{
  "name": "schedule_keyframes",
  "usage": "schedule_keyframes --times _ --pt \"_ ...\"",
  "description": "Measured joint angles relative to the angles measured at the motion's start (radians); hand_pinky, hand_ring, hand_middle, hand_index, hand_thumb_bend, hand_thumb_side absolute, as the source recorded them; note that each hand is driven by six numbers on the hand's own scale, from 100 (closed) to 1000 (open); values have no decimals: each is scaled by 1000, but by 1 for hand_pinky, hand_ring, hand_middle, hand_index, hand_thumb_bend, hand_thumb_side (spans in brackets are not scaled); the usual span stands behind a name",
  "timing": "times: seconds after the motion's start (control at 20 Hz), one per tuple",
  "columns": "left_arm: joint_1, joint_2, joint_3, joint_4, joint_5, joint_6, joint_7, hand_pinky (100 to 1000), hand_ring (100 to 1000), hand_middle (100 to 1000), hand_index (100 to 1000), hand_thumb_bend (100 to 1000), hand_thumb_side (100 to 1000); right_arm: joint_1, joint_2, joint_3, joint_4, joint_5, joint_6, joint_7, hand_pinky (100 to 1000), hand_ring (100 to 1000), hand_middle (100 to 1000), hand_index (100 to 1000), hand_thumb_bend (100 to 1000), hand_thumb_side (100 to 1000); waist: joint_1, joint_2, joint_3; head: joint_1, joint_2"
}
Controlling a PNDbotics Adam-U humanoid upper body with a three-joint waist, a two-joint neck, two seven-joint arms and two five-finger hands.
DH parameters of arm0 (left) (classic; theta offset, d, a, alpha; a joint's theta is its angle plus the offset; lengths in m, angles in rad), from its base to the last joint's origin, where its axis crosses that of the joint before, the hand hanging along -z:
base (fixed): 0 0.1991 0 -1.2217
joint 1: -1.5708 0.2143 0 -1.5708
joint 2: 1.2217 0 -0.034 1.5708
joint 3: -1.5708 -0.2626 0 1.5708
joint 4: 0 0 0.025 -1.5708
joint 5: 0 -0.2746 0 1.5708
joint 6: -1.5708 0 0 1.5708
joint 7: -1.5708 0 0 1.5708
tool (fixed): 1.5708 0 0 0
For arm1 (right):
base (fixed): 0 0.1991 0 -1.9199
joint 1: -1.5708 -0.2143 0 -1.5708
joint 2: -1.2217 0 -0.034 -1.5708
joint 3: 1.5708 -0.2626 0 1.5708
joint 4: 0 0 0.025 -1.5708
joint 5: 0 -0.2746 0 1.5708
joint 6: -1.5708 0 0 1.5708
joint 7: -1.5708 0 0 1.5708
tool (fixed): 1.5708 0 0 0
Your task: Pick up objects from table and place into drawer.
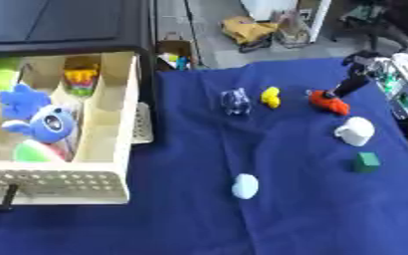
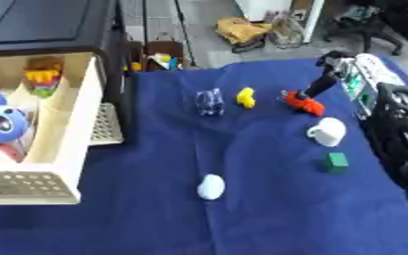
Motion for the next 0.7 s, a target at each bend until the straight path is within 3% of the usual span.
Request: schedule_keyframes --times 0.35,0.7 --pt "-1 0 0 0 -3 1 1 372 486 564 706 167 991 9 8 0 10 -8 5 -41 877 909 794 934 365 365 2 7 3 -1 -5" --pt "-2 -5 0 0 -4 2 2 369 483 565 707 163 991 21 11 1 25 -8 -3 -81 877 900 792 909 332 345 7 14 10 -3 -13"
